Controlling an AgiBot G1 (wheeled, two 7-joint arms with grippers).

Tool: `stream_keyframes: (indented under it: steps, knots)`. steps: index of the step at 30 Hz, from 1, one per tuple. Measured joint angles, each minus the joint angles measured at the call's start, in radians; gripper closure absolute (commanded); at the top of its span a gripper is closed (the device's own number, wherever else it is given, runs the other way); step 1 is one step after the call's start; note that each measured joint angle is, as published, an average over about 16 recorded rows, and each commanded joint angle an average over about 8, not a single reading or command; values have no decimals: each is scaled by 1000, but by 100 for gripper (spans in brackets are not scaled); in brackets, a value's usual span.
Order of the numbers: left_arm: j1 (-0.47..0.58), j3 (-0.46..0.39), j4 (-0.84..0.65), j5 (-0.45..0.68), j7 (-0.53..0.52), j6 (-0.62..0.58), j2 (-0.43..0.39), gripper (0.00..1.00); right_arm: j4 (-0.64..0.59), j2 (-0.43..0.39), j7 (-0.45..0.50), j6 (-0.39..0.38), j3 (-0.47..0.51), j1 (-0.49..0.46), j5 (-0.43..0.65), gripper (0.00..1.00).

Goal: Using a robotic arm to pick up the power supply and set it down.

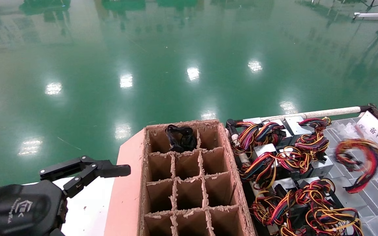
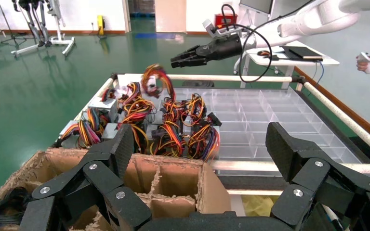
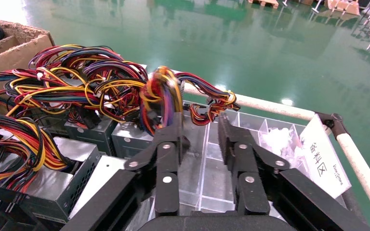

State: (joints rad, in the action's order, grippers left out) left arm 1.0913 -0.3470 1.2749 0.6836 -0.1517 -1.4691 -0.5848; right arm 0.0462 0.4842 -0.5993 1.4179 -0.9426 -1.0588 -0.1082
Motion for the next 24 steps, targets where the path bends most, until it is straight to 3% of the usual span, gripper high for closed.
stream_keyframes:
  steps: [13,24]
  knots:
    - [0,0,0,0,0,0,0,0,57,-23,46,47,21,-21,0,0]
    - [0,0,-1,0,0,0,0,0,223,-11,152,59,108,-29,104,0]
